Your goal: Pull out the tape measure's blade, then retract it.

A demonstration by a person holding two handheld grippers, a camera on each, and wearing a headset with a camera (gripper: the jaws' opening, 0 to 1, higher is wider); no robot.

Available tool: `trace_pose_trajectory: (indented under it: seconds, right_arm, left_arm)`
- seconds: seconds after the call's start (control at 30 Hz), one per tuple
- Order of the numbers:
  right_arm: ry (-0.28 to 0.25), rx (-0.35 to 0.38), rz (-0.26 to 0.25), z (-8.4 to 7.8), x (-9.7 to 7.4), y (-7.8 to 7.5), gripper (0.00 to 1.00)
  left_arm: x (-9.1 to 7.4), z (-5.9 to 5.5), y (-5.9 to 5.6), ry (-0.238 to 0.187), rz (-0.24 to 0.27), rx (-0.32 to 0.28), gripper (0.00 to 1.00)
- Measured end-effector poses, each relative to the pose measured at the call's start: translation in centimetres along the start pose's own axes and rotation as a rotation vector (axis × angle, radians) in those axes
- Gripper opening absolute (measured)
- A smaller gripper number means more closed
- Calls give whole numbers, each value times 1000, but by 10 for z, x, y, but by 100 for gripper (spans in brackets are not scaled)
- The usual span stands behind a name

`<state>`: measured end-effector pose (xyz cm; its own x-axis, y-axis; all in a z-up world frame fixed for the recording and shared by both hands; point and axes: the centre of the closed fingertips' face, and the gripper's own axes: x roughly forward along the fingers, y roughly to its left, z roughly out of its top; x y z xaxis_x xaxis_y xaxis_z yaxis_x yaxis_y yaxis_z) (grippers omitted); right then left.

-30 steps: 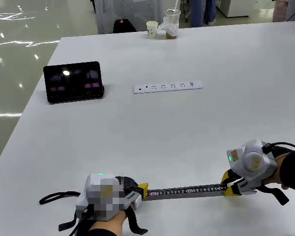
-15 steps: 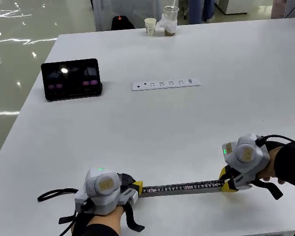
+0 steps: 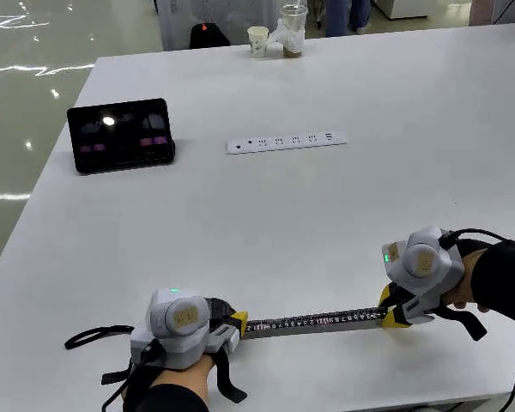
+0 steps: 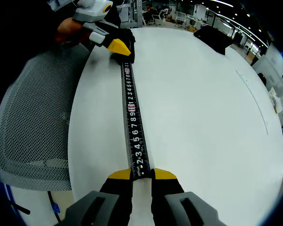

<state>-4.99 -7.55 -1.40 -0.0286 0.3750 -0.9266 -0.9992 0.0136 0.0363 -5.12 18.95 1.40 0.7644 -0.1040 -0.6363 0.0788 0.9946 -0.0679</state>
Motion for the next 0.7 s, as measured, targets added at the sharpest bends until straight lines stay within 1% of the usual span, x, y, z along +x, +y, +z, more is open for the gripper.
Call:
trace_pose_trajectory:
  seconds: [0.27,0.47,0.7]
  right_arm:
    - [-1,-48,5,1,0,1,12]
    - [-16,-43,3,3,1,1,12]
    - [-10,-35,-4,4,2,2,12]
  left_arm:
    - [0,0,-1,0,-4,9,62]
    - [-1,0,-1,2,-6,16,62]
    - [-2,0,-1,1,-8,13,62]
